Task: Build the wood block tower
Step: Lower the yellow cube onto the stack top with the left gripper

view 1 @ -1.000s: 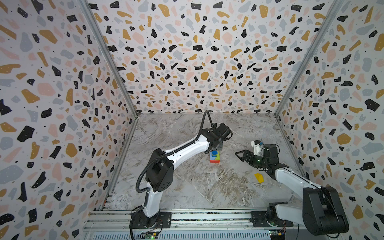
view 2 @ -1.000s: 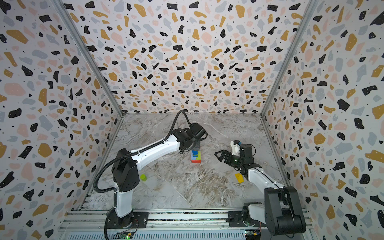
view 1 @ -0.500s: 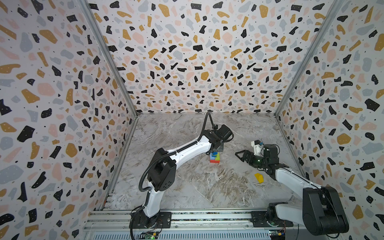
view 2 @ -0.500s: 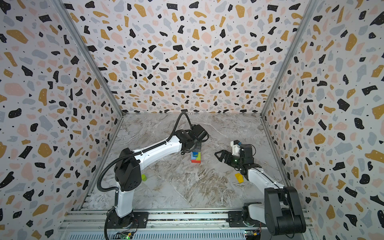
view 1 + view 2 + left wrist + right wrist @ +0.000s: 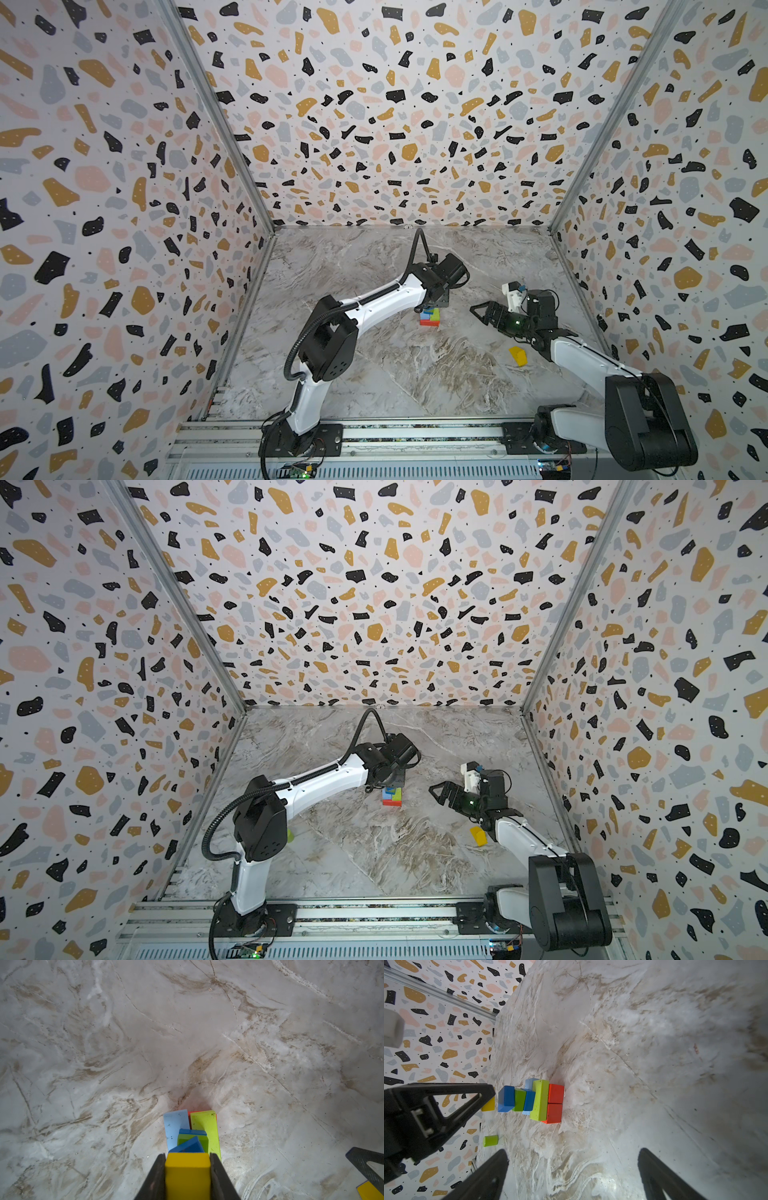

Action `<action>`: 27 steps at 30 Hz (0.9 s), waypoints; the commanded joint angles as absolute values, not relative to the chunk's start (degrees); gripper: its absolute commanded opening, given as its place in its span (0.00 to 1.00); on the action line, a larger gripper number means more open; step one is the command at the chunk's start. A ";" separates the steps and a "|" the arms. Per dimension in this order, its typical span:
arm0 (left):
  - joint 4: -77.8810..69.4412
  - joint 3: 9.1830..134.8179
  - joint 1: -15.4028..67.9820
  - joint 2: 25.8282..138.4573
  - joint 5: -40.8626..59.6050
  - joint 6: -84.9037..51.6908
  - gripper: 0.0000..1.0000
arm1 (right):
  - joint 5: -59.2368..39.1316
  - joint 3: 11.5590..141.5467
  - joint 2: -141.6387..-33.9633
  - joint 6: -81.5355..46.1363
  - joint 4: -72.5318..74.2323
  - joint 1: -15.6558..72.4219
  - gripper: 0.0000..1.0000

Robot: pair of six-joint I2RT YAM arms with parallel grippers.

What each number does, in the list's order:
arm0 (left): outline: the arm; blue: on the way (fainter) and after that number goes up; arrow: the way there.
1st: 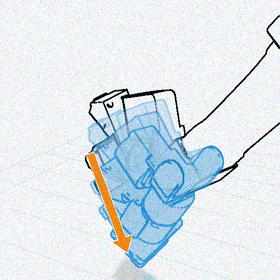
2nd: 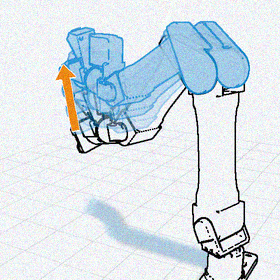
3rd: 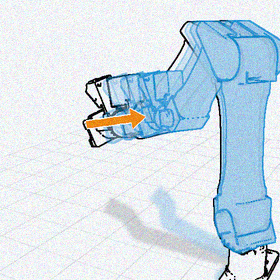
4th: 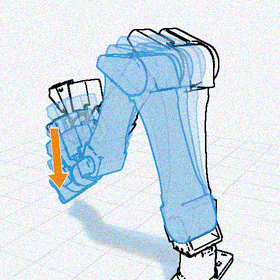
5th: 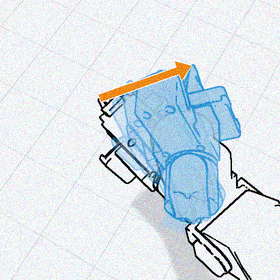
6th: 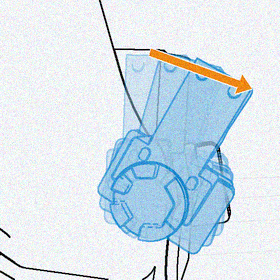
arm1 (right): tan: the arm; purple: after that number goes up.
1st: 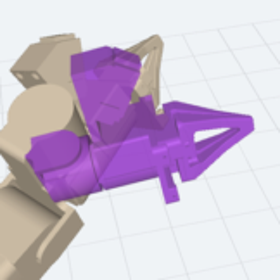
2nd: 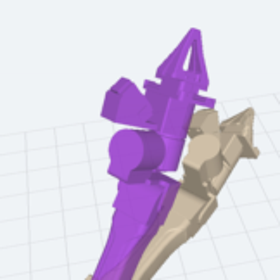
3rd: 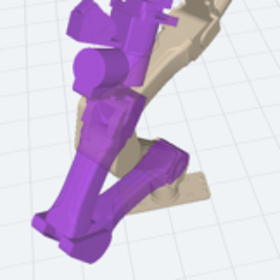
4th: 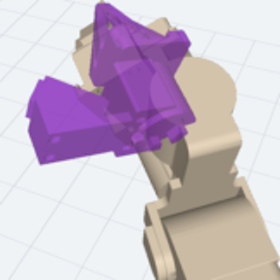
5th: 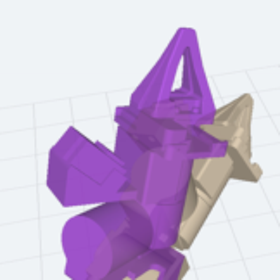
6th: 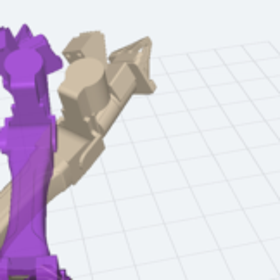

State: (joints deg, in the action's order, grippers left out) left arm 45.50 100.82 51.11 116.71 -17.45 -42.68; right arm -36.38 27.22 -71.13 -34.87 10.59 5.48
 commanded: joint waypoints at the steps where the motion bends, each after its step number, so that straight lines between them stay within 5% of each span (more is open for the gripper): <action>1: 44.21 99.87 51.53 116.71 -16.88 -43.07 0.29 | -37.18 27.05 -70.58 -35.16 11.73 5.20 0.99; 27: 45.96 101.65 51.67 117.94 -18.23 -42.78 0.35 | -37.88 26.89 -70.62 -35.24 12.39 5.21 0.99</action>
